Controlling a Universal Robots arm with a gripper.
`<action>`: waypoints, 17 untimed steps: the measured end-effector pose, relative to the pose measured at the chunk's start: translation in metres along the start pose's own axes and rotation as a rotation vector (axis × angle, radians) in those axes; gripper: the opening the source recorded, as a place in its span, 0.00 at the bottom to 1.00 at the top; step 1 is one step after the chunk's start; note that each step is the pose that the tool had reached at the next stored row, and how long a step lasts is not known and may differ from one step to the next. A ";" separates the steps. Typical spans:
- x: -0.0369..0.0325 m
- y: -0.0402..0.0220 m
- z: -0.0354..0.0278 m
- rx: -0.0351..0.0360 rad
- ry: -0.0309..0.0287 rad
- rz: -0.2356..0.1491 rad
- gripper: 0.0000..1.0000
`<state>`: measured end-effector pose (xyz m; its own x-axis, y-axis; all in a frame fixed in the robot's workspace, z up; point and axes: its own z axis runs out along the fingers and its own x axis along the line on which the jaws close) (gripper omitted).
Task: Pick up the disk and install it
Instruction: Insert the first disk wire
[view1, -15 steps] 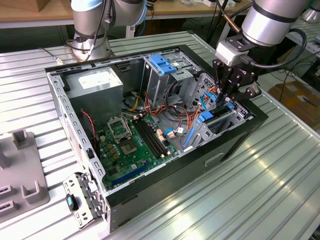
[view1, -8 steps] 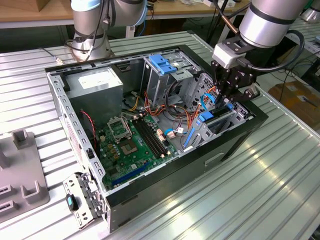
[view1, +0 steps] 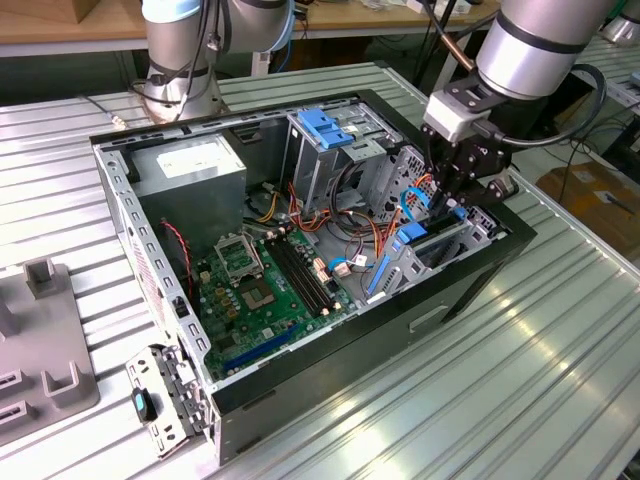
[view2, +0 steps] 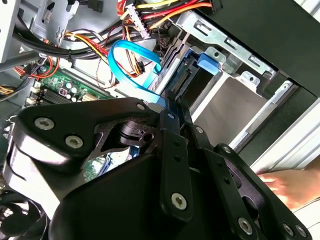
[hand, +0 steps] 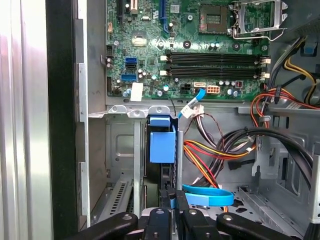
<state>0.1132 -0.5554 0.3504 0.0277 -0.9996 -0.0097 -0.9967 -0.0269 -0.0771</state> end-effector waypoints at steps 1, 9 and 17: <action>0.0000 0.0001 0.0007 0.0000 -0.0005 -0.002 0.16; 0.0000 0.0003 0.0030 -0.0002 -0.0011 -0.016 0.16; 0.0003 0.0009 0.0078 -0.0003 -0.0006 -0.016 0.16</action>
<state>0.1130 -0.5556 0.3426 0.0439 -0.9990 -0.0091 -0.9961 -0.0430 -0.0770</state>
